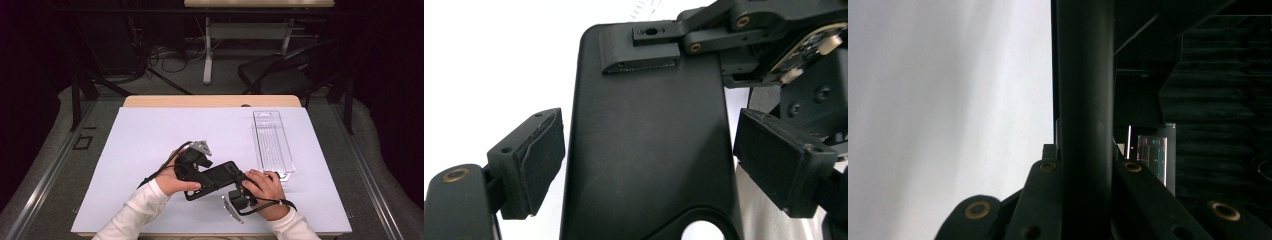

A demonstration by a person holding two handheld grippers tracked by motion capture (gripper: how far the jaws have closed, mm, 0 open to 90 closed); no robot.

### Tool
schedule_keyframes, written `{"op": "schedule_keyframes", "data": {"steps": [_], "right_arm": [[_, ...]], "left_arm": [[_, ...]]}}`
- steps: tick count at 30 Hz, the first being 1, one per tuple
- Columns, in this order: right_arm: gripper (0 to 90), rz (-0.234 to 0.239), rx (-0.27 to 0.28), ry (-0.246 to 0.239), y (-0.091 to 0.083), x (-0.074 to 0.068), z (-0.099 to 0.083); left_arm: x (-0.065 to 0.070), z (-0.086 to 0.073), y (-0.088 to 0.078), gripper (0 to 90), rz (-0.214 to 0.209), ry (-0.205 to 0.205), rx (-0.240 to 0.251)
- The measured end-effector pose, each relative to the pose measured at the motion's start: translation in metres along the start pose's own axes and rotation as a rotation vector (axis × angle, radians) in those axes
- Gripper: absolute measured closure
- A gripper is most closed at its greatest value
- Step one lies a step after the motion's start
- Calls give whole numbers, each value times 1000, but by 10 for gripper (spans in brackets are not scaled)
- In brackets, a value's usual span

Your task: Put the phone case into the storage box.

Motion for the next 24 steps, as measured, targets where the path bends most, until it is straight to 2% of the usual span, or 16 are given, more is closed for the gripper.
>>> {"op": "schedule_keyframes", "data": {"steps": [2, 6, 7, 11, 12, 19, 24], "right_arm": [[873, 2, -5, -9, 0, 1, -2], [874, 0, -10, -2, 0, 2, -4], [873, 1, -15, 8, -1, 1, -5], [873, 0, -23, 14, -1, 2, -10], [873, -2, -22, 19, -1, 3, -10], [873, -11, -36, 49, -2, 5, -17], [873, -9, -38, 48, -2, 6, -19]], "left_arm": [[-1, 1, -2, 138, 4, -1, 9], [-4, 2, -10, 141, 20, -4, 23], [-4, 2, -11, 141, 9, -7, 30], [-9, 2, -18, 149, 18, -12, 50], [-10, 2, -21, 151, 33, -11, 48], [-20, 2, -32, 154, 48, -30, 77], [-26, 0, -36, 157, 66, -34, 88]]}}
Point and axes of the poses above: each handheld gripper's, and its own axes: y roughly forward along the jaws, z roughly out of its top, x roughly to its right, the point moved 8 cm from there along y, roughly forward along the jaws, and after that the axes turned 1 degree about -z, right-handed, at the moved point
